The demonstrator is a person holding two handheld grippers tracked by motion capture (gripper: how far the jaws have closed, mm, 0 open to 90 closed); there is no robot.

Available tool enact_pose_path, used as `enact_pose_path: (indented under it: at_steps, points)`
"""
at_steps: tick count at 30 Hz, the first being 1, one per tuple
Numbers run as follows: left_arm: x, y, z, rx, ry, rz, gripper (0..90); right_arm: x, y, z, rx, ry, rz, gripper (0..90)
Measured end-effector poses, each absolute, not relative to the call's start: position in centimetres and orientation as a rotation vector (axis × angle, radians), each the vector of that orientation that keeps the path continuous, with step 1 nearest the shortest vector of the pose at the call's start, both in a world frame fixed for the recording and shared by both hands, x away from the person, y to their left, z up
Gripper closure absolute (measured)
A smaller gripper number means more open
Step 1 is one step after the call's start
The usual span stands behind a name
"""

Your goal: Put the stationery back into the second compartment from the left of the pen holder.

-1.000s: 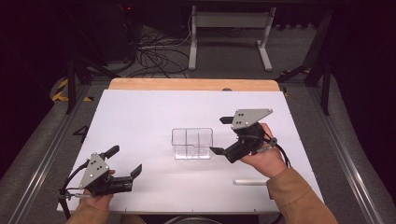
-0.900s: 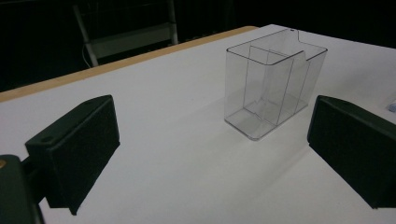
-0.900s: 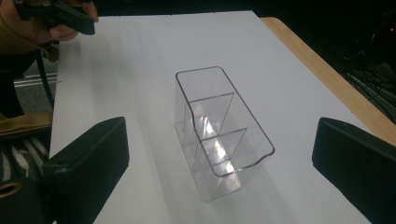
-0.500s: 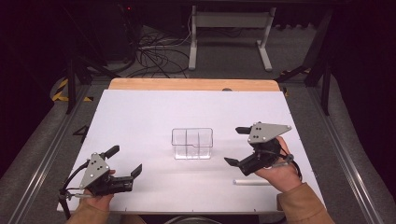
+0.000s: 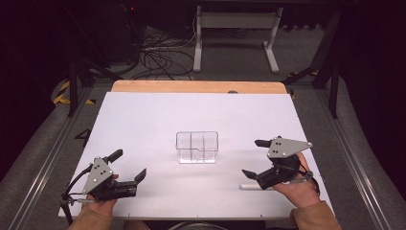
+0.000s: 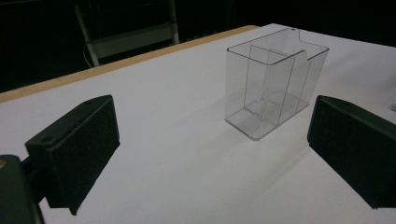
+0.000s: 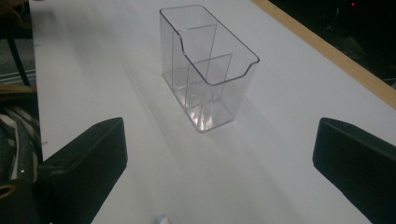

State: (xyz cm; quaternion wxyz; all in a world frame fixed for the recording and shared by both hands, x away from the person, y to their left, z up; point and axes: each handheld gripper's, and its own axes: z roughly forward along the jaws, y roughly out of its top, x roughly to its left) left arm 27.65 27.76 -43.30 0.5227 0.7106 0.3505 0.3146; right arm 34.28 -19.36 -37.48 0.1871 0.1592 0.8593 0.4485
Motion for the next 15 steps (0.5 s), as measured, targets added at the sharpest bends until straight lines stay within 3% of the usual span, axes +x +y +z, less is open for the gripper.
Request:
enact_pose_path:
  at_steps: [15]
  points:
    - [27.7, 27.8, -43.3, 1.704, 0.834, 0.754, 3.1, 34.2, -20.7, -38.7, 0.484, 2.452, 1.236, 5.5]
